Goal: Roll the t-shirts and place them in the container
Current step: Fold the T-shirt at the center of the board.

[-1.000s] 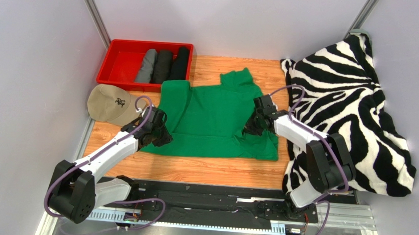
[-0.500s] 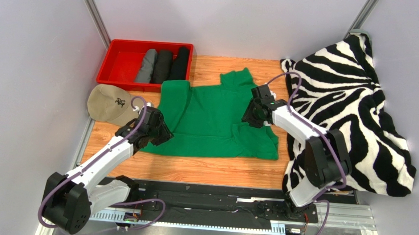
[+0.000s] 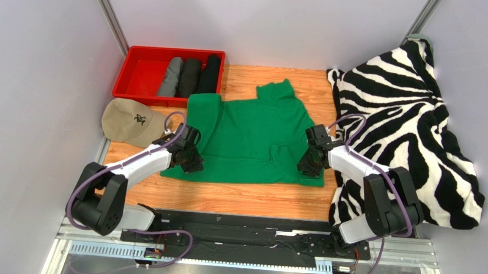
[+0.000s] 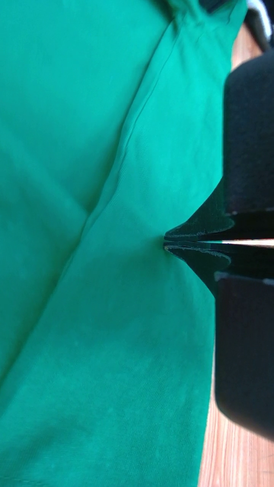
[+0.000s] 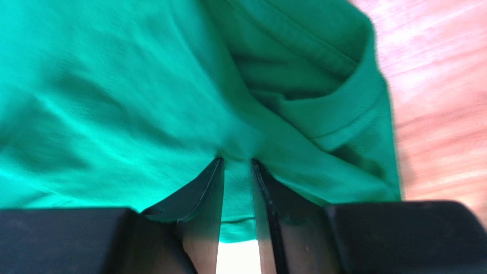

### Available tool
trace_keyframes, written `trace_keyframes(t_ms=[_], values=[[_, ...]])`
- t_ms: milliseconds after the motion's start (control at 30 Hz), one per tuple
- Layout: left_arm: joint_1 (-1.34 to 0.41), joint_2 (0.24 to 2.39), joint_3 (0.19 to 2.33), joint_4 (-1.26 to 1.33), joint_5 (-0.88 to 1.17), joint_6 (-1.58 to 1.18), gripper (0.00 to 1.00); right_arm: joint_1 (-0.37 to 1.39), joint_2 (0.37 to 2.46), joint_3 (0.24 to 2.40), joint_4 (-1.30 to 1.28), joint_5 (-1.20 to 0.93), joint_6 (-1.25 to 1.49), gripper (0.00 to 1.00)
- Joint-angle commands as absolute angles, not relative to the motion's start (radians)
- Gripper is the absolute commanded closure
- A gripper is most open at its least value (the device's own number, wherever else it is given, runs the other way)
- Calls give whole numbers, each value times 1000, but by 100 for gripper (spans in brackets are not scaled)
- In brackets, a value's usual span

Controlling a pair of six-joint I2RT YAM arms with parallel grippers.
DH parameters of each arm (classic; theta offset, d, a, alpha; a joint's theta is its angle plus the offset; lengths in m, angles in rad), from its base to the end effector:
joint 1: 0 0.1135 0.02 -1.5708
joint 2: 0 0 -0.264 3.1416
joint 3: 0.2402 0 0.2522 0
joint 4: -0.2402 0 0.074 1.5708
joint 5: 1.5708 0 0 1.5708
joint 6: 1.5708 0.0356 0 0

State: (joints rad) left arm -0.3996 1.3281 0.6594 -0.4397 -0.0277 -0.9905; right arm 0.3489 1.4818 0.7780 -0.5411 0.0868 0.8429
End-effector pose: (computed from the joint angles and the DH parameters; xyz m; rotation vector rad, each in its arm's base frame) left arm 0.2167 -0.0905 0.1669 -0.8073 2.6220 -0.3844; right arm 0.2427 0.0850 0.1600 0.7089 2.7289 0.1588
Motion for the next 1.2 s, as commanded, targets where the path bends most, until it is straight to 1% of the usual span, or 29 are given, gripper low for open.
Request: trace_keyframes(t_ms=[0, 133, 267, 433, 500, 567, 667, 700, 733, 800, 833, 867, 933, 967, 1000, 1033, 1067, 1100, 1133, 1167], values=[[-403, 1382, 677, -459, -40, -1048, 99, 330, 1499, 747, -511, 94, 928, 69], [-419, 1365, 623, -469, -34, -1081, 100, 318, 1424, 672, -564, 130, 969, 68], [-442, 1289, 595, -517, -58, -1127, 100, 255, 1326, 604, -633, 120, 996, 68], [-489, 1203, 549, -597, -72, -1169, 100, 198, 1249, 598, -794, 138, 1025, 68], [-541, 1143, 528, -612, -80, -1213, 100, 175, 1235, 597, -853, 140, 1032, 68], [-587, 1086, 497, -626, -81, -1256, 100, 164, 1209, 595, -874, 130, 1022, 69], [-603, 1013, 514, -682, -110, -1258, 100, 161, 1148, 589, -896, 132, 1000, 69], [-603, 993, 534, -730, -161, -1247, 99, 163, 1129, 595, -900, 129, 993, 69], [-603, 974, 581, -745, -193, -1211, 92, 163, 1117, 618, -903, 126, 980, 69], [-579, 942, 645, -771, -297, -1152, 82, 175, 1079, 649, -888, 112, 934, 68], [-554, 942, 710, -767, -319, -1084, 74, 182, 1069, 681, -867, 98, 905, 67], [-519, 957, 738, -747, -318, -1039, 71, 196, 1062, 695, -803, 53, 855, 67], [-386, 994, 804, -643, -238, -898, 70, 254, 1063, 742, -763, 40, 836, 65], [-349, 1052, 825, -606, -204, -858, 70, 312, 1068, 755, -697, 43, 821, 65], [-327, 1089, 875, -560, -199, -823, 70, 336, 1089, 764, -674, 55, 802, 63], [-305, 1179, 906, -542, -192, -719, 67, 356, 1104, 775, -652, 61, 793, 63], [-302, 1228, 945, -549, -213, -681, 65, 382, 1120, 791, -617, 58, 781, 62], [-301, 1276, 1016, -580, -218, -649, 61, 391, 1153, 798, -608, 61, 767, 62], [-301, 1349, 1038, -572, -203, -570, 60, 396, 1167, 801, -600, 63, 758, 61], [-301, 1380, 1055, -566, -175, -546, 59, 403, 1178, 792, -574, 49, 750, 61]])
